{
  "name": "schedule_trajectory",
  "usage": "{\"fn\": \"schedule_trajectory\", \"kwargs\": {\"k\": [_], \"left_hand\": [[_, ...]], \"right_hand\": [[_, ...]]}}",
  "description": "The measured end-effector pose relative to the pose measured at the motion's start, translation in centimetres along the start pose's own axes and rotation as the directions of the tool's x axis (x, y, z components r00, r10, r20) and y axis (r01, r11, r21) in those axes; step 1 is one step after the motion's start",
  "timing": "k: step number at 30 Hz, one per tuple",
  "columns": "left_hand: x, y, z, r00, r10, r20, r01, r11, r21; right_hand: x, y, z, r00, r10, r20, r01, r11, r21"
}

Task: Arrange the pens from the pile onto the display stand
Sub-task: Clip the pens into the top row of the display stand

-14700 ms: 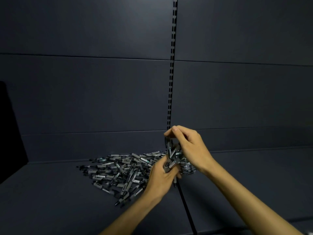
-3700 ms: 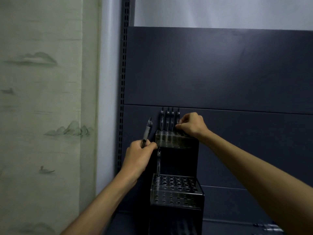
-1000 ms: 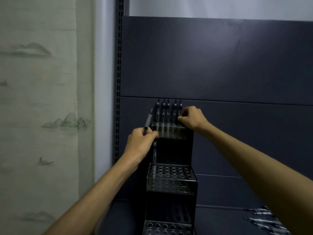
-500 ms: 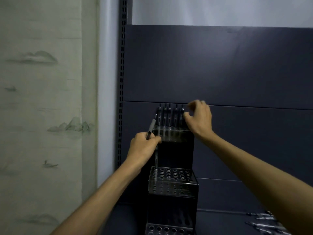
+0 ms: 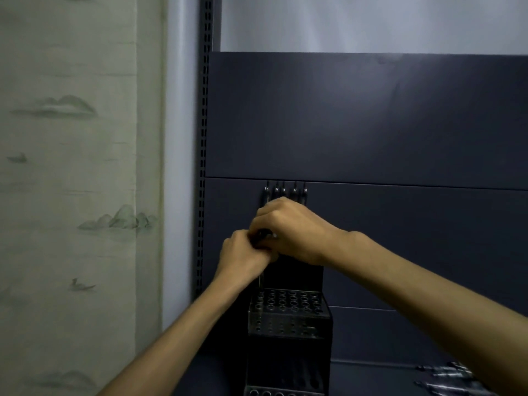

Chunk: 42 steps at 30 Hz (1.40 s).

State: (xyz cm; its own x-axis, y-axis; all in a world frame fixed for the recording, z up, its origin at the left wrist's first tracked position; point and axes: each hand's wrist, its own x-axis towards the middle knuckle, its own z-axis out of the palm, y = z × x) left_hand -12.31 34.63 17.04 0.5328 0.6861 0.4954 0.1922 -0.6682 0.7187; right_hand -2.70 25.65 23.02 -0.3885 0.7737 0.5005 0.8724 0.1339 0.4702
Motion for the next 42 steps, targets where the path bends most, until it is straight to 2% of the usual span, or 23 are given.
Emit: {"fn": "schedule_trajectory", "kwargs": {"k": [4,8,11,14,16,17,19,21,22,23,25,29,36,42], "left_hand": [[0.1,0.1,-0.4,1.0,0.019,-0.005,-0.019,1.0,0.025],[0.2,0.2,-0.6,0.998,0.061,0.019,-0.062,0.995,0.082],[0.3,0.0,-0.5,0.997,0.079,0.011,-0.08,0.996,0.028],[0.7,-0.5,-0.7,0.995,0.089,-0.048,-0.089,0.996,-0.005],[1.0,-0.8,-0.9,0.992,0.091,-0.086,-0.092,0.996,-0.001],[1.1,-1.0,-1.0,0.991,0.095,-0.098,-0.096,0.995,0.0],[1.1,-1.4,-1.2,0.988,0.097,-0.116,-0.097,0.995,0.008],[1.1,-1.8,-1.3,0.988,0.092,-0.124,-0.09,0.996,0.019],[1.0,-1.9,-1.4,0.988,0.091,-0.123,-0.09,0.996,0.019],[1.0,-2.1,-1.4,0.988,0.093,-0.122,-0.092,0.996,0.015],[1.0,-2.3,-1.5,0.987,0.1,-0.123,-0.1,0.995,0.013],[0.8,-2.6,-1.6,0.986,0.126,-0.109,-0.125,0.992,0.018],[0.7,-2.9,-1.9,0.985,0.14,-0.104,-0.141,0.99,0.005],[0.4,-3.0,-1.8,0.985,0.148,-0.089,-0.149,0.989,-0.002]], "right_hand": [[0.1,-0.2,-0.1,0.999,0.006,0.046,-0.005,0.999,-0.036],[0.0,0.0,-0.1,0.994,-0.039,0.106,0.05,0.993,-0.103],[-0.5,0.8,-0.4,0.996,-0.026,0.086,0.037,0.992,-0.12],[-1.3,3.1,-0.9,0.997,0.073,0.001,-0.072,0.983,-0.17],[-1.7,5.1,-1.0,0.971,0.213,-0.105,-0.225,0.967,-0.123],[-1.8,6.1,-1.2,0.933,0.321,-0.163,-0.331,0.943,-0.038],[-1.9,8.1,-1.3,0.787,0.555,-0.272,-0.534,0.832,0.152],[-2.0,10.1,-1.1,0.615,0.721,-0.32,-0.654,0.693,0.304],[-2.2,10.8,-0.8,0.552,0.772,-0.315,-0.683,0.635,0.362],[-2.3,11.5,-0.5,0.51,0.807,-0.298,-0.701,0.591,0.398],[-2.5,12.4,0.4,0.47,0.845,-0.254,-0.73,0.534,0.427],[-2.6,12.8,2.0,0.459,0.868,-0.19,-0.734,0.49,0.471],[-2.8,12.6,3.0,0.484,0.87,-0.097,-0.776,0.477,0.413],[-3.1,12.2,3.6,0.48,0.875,-0.069,-0.795,0.467,0.387]]}}
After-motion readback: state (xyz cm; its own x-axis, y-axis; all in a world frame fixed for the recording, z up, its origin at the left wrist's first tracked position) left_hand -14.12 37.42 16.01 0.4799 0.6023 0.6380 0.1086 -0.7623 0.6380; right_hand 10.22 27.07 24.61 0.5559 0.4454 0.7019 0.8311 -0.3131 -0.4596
